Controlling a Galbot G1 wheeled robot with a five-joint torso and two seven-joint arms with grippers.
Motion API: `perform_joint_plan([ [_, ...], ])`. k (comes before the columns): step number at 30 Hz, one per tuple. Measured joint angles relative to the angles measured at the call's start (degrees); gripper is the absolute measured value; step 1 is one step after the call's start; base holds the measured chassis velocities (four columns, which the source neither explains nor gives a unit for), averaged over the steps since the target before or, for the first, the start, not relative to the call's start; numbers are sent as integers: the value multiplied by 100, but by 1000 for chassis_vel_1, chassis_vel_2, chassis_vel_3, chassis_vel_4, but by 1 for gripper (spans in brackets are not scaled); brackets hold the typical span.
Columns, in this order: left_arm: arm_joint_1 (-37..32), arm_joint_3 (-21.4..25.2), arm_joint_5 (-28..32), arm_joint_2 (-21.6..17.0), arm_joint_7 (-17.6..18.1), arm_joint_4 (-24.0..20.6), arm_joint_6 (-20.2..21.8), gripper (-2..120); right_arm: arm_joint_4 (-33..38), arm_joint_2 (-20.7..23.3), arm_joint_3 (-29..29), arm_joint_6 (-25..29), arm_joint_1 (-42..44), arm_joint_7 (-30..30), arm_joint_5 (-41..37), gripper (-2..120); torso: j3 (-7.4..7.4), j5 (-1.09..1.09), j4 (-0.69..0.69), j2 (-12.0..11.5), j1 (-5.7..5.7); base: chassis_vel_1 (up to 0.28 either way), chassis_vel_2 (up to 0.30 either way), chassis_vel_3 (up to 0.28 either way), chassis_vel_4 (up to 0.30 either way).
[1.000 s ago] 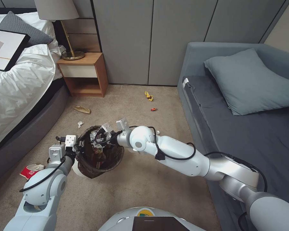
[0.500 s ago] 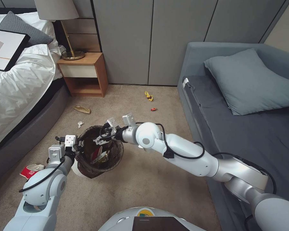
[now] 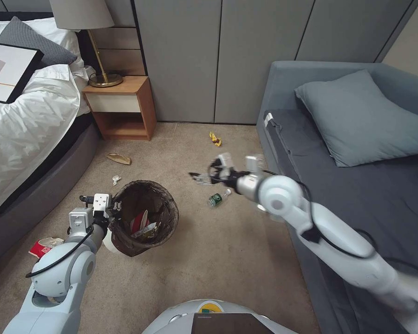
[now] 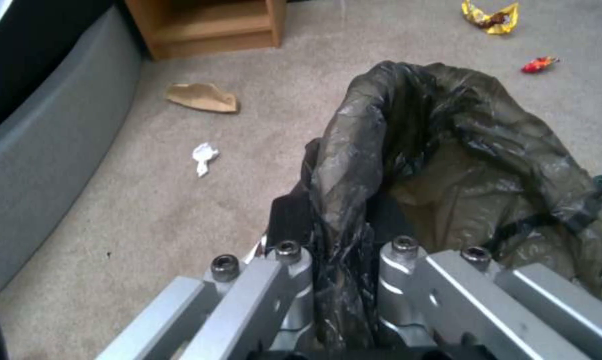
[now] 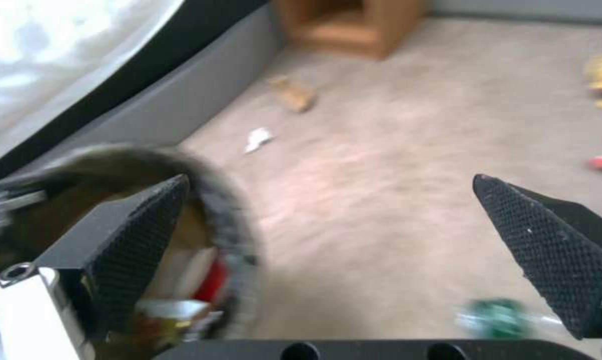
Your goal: Pick up the trash bin, then pick up the garbage from the floor and place it into the trash bin.
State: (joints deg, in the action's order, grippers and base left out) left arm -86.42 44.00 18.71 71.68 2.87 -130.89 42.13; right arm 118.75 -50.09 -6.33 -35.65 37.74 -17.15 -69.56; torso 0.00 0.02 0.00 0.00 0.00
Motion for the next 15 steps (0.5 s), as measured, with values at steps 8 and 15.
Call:
perform_joint_plan([
  [8,-56,-9,-14,3,-30,-70,0,7,743,-298,3258,85,2953,626,1933,100,0,-1,0,0,0,0,0,0,0],
  [15,-84,9,-14,-20,-31,-114,0,7,989,-1325,4581,954,4582,938,3207,100,-1,-1,-2,0,-1,0,0,0,0],
])
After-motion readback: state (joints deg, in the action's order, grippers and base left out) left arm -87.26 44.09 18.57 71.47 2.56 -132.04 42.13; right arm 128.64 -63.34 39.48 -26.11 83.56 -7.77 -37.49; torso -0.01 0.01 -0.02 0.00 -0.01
